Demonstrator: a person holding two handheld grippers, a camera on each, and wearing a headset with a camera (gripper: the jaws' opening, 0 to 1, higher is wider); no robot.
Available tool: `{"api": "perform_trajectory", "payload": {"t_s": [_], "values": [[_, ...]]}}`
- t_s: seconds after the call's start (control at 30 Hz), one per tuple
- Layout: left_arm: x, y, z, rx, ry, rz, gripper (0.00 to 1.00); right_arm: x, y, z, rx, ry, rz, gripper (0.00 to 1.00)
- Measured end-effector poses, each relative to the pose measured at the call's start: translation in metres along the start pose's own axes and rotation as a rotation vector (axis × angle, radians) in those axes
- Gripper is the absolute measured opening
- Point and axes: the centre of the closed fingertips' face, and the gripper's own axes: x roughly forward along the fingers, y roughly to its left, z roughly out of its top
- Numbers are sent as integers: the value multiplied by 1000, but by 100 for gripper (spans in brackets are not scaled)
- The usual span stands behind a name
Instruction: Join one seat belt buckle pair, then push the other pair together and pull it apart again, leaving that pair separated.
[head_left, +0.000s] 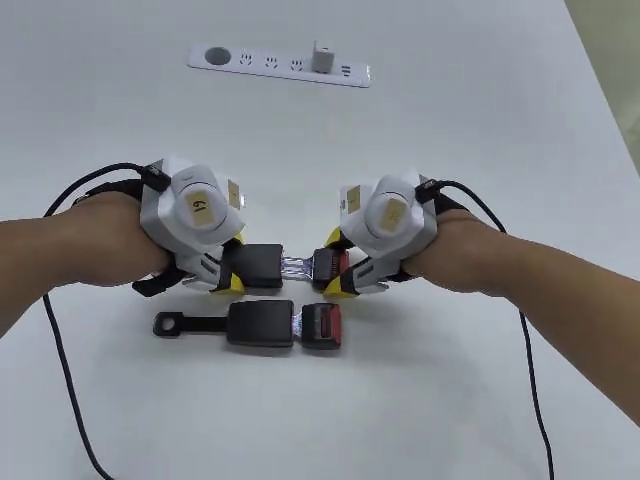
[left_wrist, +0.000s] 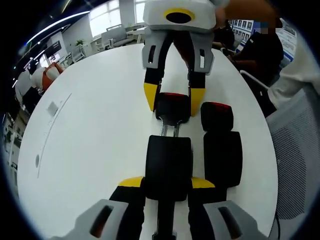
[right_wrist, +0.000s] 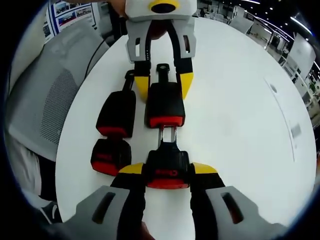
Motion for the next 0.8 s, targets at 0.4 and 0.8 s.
{"api": "perform_trajectory", "payload": {"t_s": [0.4,0.8], "values": [[1,-1,2,31,-4,-11,33,5,-2,9,-17,-11,11,31],[0,-1,2,52,-5,-19,32,9,-5,12,-32,-6,15,30]]}}
